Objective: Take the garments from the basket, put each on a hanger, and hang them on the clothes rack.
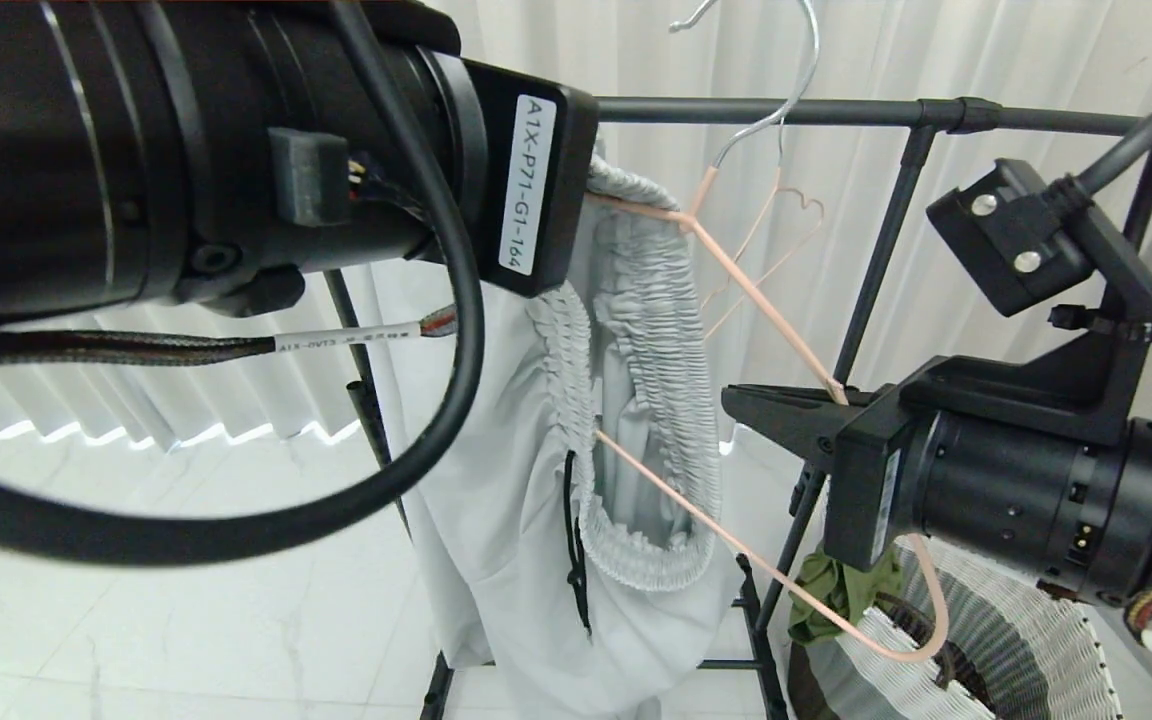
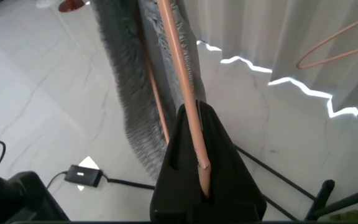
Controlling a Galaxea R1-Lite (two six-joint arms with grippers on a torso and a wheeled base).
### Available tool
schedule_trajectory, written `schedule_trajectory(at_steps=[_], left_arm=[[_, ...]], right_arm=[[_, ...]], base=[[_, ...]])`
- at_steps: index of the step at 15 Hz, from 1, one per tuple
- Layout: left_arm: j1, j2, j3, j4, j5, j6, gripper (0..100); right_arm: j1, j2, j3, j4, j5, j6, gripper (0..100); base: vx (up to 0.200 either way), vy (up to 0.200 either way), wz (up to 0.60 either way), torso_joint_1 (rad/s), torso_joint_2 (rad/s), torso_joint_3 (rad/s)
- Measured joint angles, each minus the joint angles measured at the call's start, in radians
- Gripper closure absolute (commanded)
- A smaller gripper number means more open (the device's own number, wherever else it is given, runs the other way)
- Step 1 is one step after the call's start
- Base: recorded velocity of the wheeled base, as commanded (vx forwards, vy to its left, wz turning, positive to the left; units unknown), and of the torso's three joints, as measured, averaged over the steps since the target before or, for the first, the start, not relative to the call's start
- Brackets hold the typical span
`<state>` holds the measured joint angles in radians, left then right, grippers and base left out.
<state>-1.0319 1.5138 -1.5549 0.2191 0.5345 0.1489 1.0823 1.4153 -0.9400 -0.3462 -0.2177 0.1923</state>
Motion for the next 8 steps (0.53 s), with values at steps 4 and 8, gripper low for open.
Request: schedule_trajectory(at_steps=[4,8], left_arm=[[-0.056,0.007,0.013,0.000,0.001,-0.007,100],[-0.061,0.005,0.040,-0.001,0.001,-0.011,100]], right_arm=[[-0.001,-0.001,-0.001,-0.016,0.000,0.000,100],[-0.018,-0.002,-0.022,-0.015,0.001,-0.018,100]], base=[[0.000,0.000,0.00,0.000,0.00,0.000],[0.000,0.000,0.00,0.000,0.00,0.000]])
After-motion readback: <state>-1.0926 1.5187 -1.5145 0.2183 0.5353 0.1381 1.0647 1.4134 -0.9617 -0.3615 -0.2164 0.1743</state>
